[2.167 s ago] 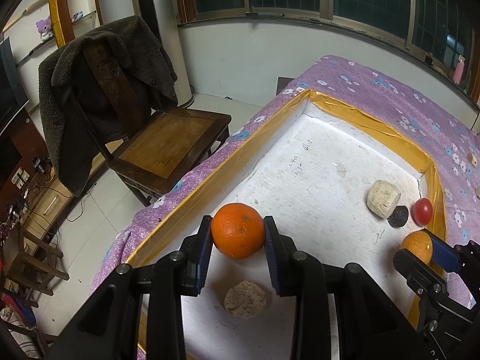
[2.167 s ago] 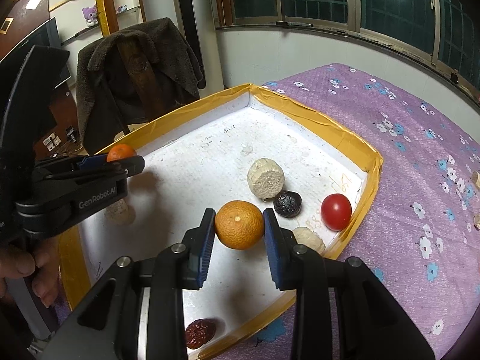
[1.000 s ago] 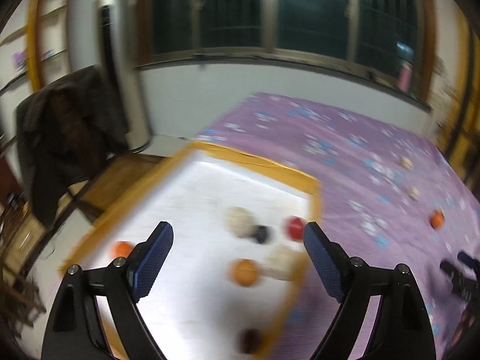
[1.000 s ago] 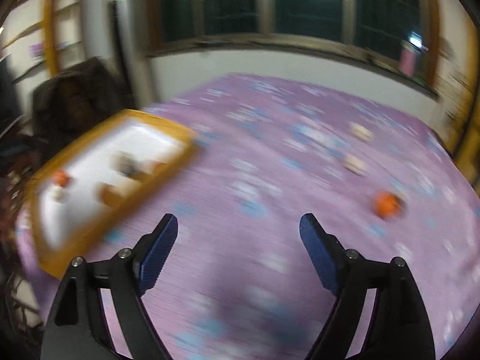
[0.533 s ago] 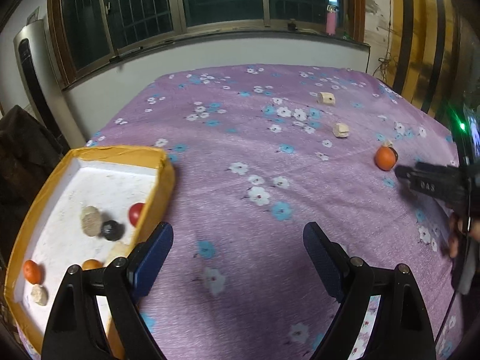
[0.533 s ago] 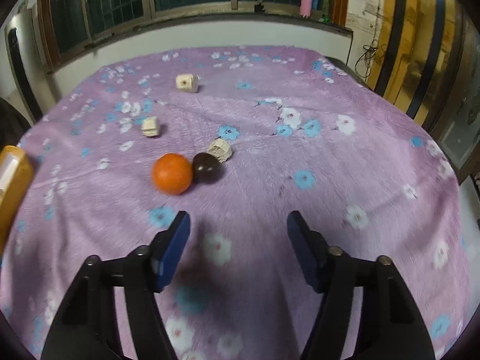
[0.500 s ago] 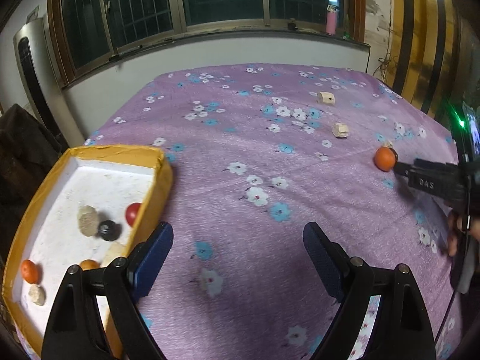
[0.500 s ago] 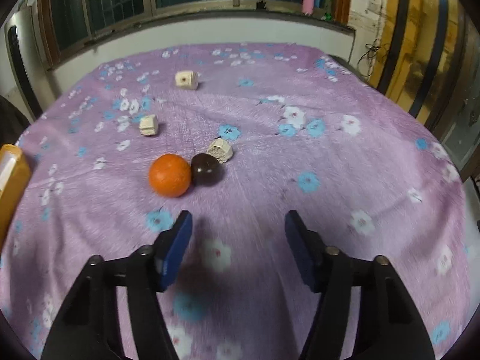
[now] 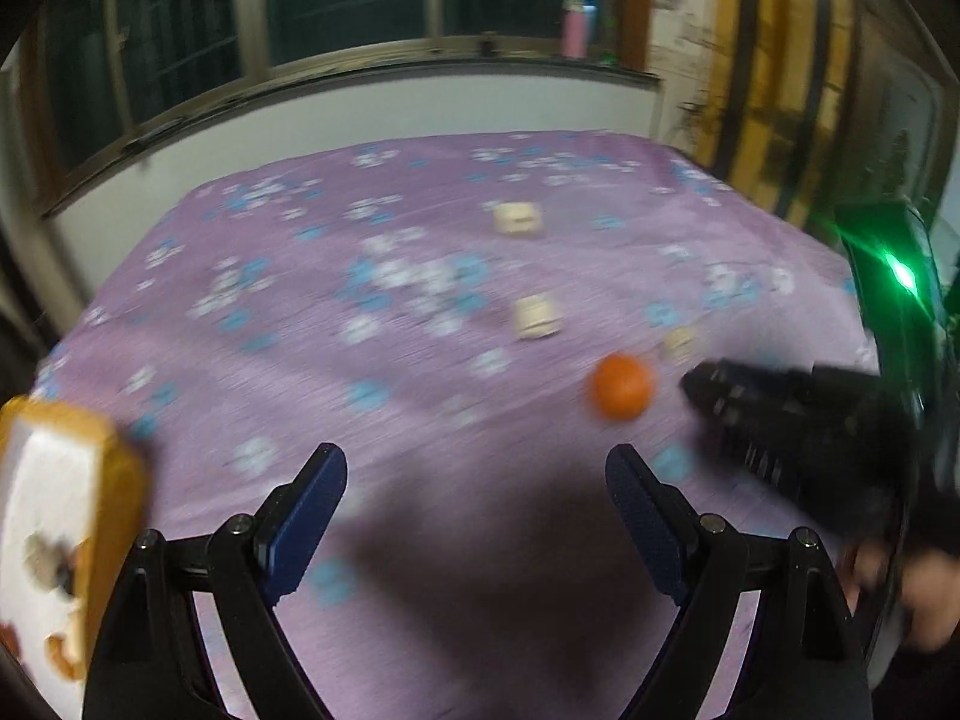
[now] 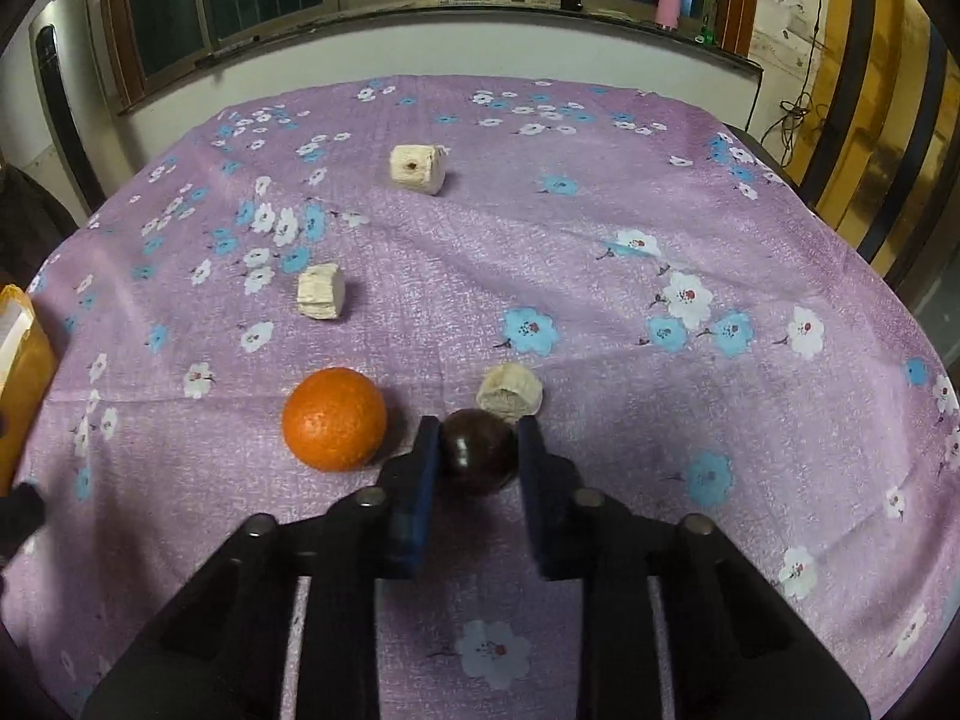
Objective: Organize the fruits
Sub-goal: 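Grasp the dark round fruit with the right tool while the left grasps an orange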
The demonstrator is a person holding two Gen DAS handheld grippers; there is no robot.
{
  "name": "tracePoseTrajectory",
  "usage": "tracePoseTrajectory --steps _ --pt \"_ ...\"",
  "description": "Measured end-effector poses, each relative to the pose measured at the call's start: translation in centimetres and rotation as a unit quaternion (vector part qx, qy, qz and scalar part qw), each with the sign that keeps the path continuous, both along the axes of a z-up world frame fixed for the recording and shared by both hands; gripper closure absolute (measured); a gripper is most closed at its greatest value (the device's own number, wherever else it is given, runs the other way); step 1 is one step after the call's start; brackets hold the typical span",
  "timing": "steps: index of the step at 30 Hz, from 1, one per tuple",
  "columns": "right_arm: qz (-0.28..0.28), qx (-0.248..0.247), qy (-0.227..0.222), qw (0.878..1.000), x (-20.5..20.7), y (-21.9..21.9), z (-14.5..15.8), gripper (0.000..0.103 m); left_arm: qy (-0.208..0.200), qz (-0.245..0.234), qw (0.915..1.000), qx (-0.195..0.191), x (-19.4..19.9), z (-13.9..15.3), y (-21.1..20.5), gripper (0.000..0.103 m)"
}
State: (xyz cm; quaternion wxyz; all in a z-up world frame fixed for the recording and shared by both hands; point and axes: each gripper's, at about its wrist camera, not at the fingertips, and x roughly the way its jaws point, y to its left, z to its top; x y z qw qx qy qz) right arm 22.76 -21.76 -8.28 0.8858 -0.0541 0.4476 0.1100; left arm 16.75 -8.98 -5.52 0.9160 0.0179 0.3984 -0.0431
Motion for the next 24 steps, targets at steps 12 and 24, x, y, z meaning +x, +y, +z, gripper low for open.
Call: tracePoseTrajectory --steps 12,24 --pt "-0.047 0.044 -0.005 0.998 -1.6 -5.2 1.2 0.079 0.021 -0.091 0.9955 -0.012 2.6 -2.1 -5.8 0.070" --pt "-0.046 0.058 -0.027 0.997 -4.6 -5.4 3.3 0.079 0.011 -0.089 0.9952 -0.040 0.0 -0.7 -2.8 0.071"
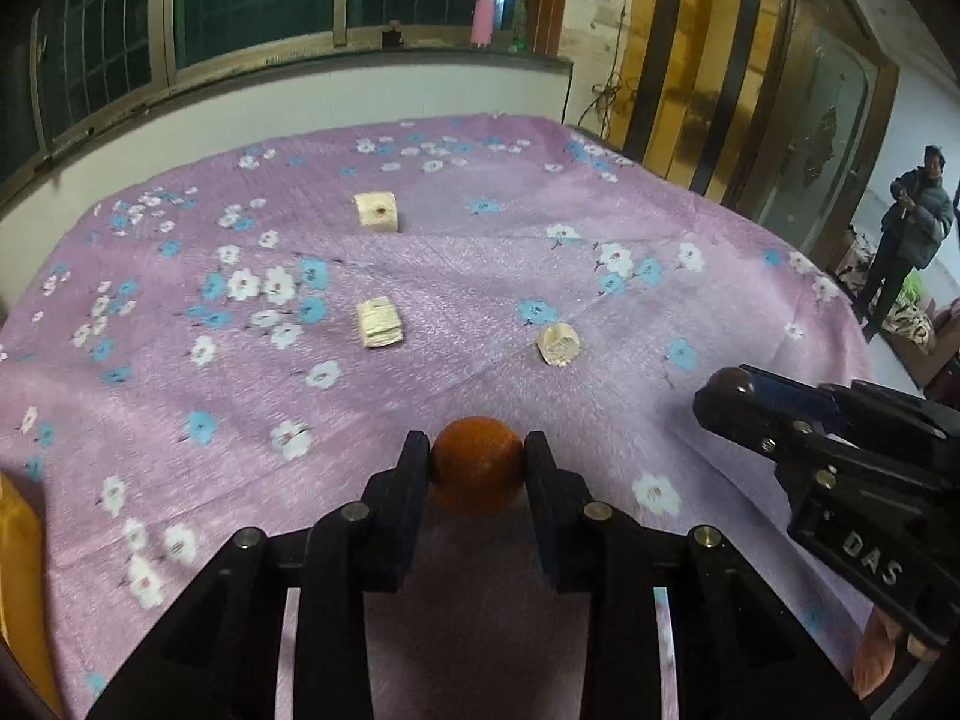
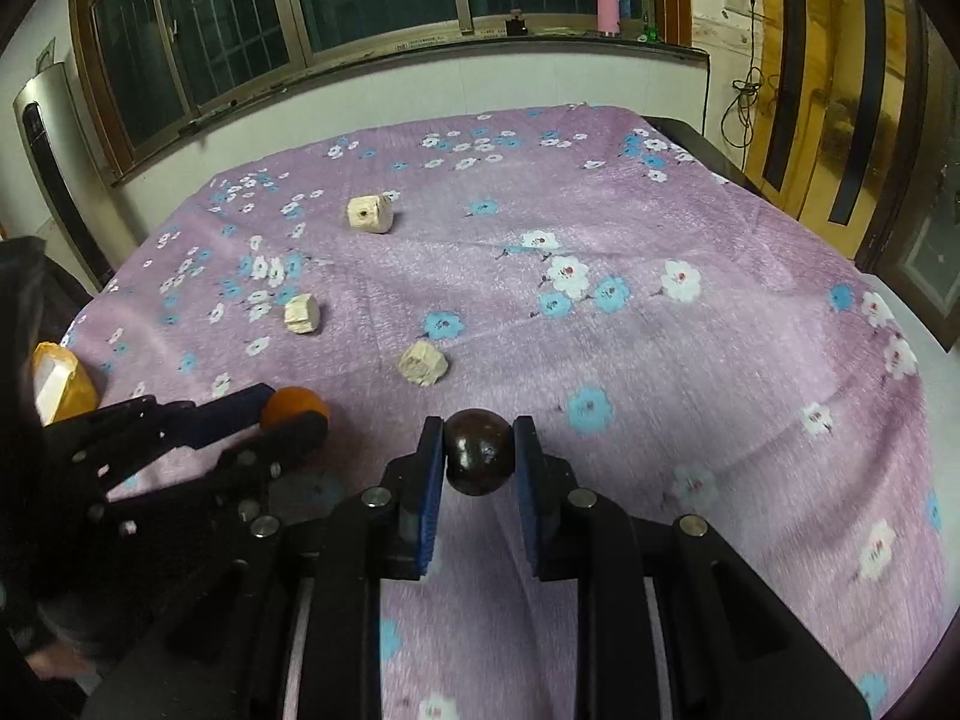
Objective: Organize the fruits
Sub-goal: 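Carry the dark fruit and orange over the tray with both tools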
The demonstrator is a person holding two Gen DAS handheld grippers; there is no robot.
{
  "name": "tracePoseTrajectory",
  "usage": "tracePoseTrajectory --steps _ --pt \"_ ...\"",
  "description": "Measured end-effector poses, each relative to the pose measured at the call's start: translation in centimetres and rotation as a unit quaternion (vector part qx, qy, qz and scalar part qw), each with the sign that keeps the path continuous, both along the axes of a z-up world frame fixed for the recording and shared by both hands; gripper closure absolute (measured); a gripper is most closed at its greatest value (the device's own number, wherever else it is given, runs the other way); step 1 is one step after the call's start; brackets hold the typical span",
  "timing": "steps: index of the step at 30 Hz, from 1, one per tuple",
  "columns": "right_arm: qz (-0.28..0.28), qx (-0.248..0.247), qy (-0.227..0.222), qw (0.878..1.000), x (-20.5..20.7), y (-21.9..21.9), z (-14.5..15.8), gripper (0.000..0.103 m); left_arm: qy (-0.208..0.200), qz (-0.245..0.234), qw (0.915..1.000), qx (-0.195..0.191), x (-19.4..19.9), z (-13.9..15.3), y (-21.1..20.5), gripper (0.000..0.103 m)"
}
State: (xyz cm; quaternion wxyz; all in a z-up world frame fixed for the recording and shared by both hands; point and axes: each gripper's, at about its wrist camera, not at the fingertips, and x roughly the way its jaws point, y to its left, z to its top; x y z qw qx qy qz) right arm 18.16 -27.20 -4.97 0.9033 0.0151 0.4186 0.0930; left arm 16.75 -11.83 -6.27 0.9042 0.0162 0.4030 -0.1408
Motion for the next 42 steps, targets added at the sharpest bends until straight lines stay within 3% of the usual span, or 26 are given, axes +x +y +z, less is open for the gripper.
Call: tracePoseTrajectory --steps 7,14,18,28,42 --pt "0.013 0.008 -0.010 1.000 -2.7 1.2 0.9 0.079 -0.037 0.030 0.9987 0.017 -5.0 1.5 2.9 0.071" --pt "0.051 0.022 -0.011 0.998 -5.4 5.2 0.7 0.079 -0.045 0.110 0.9916 0.050 -8.3 1.3 6.5 0.071" --pt "0.059 0.035 -0.014 0.998 -7.2 7.2 0.6 0.079 -0.034 0.129 0.9901 0.043 -9.2 0.6 8.1 0.071" --pt "0.069 0.040 -0.007 0.997 -10.1 11.0 -0.2 0.079 -0.033 0.144 0.9886 0.029 -10.8 0.7 10.0 0.071" --pt "0.083 0.029 -0.017 0.996 -11.5 12.5 0.6 0.079 -0.035 0.167 0.9848 0.031 -12.6 1.5 11.8 0.071"
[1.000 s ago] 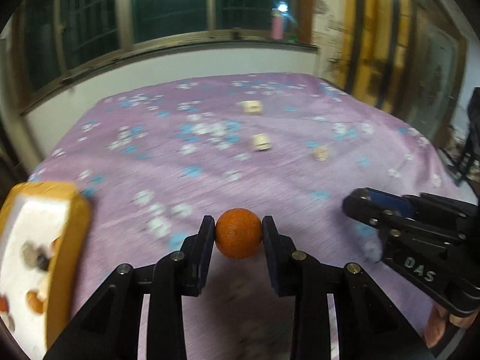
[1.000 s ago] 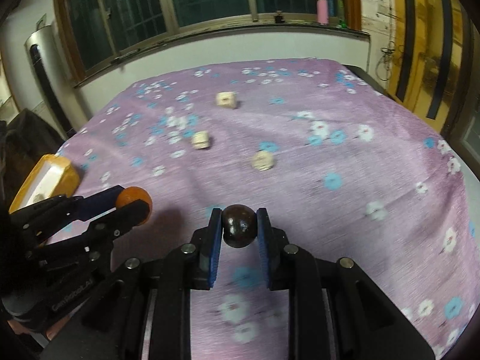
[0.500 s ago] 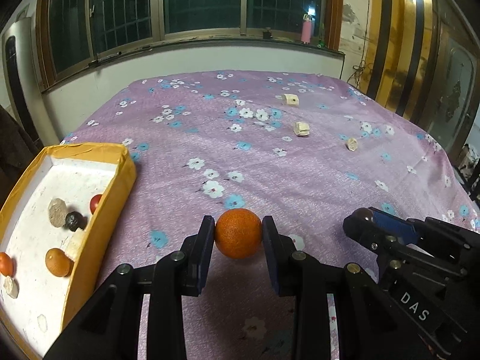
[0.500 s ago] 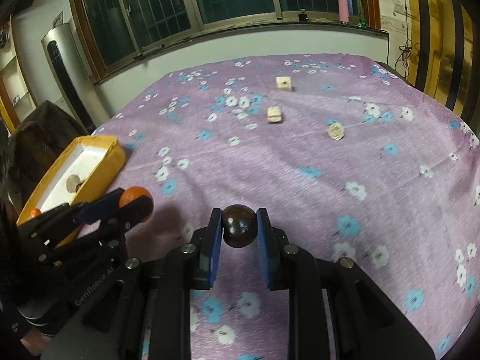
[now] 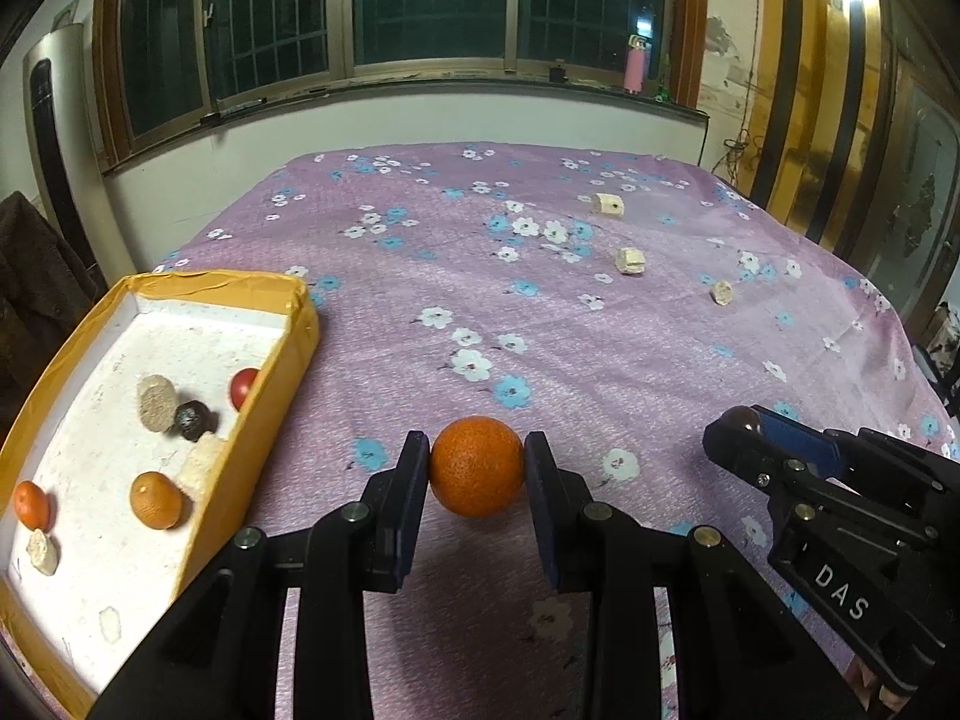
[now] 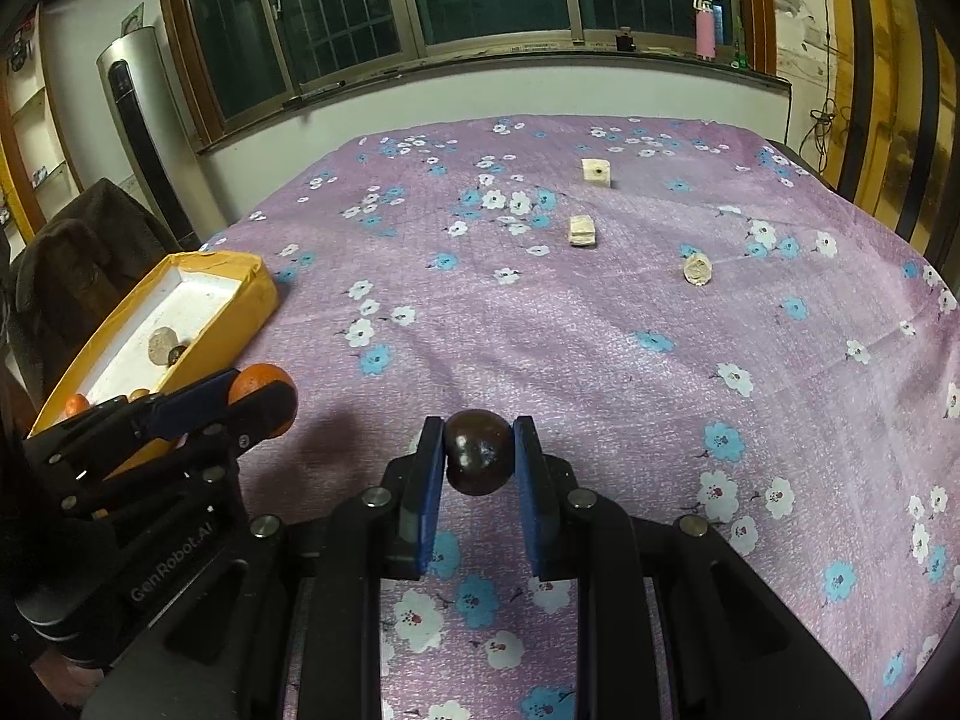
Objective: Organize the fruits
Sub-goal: 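Carry the dark fruit and orange over the tray with both tools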
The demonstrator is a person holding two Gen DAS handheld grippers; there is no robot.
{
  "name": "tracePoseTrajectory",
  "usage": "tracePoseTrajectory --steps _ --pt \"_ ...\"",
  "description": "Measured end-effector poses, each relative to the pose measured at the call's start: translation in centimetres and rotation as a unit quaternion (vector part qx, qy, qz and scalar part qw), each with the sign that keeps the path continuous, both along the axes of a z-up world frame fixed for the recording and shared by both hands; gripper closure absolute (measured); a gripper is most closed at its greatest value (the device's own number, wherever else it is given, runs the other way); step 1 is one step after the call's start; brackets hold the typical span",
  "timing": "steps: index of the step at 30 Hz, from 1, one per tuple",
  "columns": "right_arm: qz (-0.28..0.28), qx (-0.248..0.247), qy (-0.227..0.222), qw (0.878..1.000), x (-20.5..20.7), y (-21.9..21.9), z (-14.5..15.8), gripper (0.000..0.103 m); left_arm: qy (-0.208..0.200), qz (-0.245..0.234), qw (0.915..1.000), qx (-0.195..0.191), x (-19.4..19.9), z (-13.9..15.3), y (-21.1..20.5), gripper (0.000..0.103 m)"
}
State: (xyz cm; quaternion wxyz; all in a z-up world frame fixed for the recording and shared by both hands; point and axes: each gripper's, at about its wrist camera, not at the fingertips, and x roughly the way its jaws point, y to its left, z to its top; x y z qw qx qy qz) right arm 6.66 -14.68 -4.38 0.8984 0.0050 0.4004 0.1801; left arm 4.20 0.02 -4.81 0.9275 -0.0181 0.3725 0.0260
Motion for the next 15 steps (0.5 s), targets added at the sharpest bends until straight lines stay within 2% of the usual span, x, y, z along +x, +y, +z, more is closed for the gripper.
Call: tracePoseTrajectory --steps 15 --pt "0.010 0.008 -0.009 1.000 -0.6 0.6 0.5 0.079 -0.010 0.051 0.9987 0.001 -1.6 1.0 3.7 0.071"
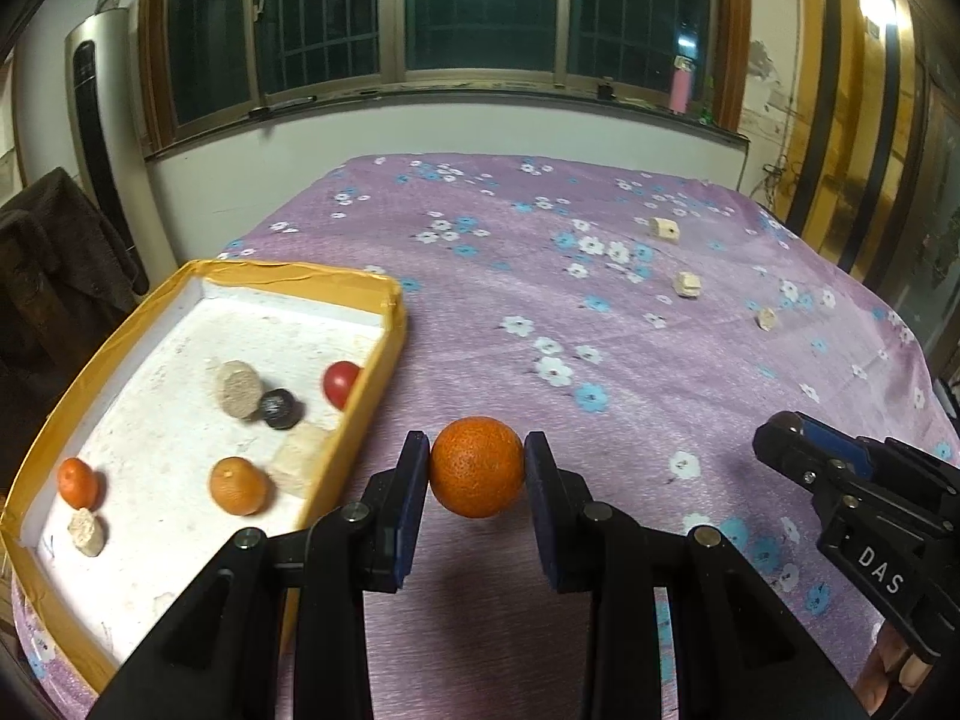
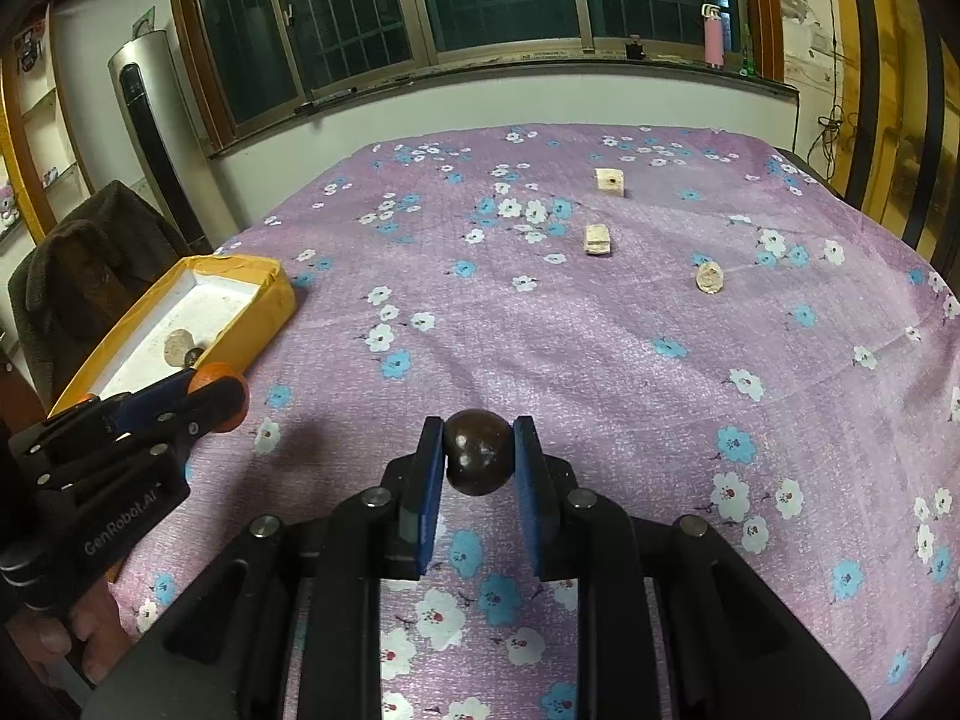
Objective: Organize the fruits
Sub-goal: 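Carry the dark fruit and orange over the tray with both tools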
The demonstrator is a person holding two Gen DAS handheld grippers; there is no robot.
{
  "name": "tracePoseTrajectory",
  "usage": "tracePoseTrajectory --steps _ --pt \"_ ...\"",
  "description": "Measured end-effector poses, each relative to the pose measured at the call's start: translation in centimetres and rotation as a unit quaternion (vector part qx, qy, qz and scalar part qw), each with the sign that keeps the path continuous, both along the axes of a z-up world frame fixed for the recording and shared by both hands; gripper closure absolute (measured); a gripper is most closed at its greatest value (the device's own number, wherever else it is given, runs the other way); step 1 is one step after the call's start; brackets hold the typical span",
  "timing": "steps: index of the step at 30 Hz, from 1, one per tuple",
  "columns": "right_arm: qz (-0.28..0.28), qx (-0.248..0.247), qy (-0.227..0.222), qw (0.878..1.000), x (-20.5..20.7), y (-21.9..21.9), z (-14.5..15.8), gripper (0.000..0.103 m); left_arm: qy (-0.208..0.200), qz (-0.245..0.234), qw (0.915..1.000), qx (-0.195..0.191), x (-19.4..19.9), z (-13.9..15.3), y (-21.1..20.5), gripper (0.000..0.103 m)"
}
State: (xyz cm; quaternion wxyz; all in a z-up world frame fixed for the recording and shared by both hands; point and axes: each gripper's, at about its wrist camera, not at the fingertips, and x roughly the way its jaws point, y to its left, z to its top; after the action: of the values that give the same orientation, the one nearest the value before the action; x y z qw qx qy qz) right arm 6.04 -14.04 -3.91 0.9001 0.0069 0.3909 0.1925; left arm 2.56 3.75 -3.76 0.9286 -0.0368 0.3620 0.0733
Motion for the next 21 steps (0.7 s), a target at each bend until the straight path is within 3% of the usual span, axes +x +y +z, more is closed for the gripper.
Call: tracePoseTrajectory --steps 12,21 --pt "0.039 0.001 -0.022 0.999 -1.1 3.4 1.7 0.079 -0.009 0.053 0.9985 0.000 -1.7 1.2 4.4 0.071" --pt "0.093 0.001 -0.032 0.995 -1.6 8.4 2.6 0.079 -0.005 0.110 0.9939 0.003 -3.4 1.3 9.2 0.071"
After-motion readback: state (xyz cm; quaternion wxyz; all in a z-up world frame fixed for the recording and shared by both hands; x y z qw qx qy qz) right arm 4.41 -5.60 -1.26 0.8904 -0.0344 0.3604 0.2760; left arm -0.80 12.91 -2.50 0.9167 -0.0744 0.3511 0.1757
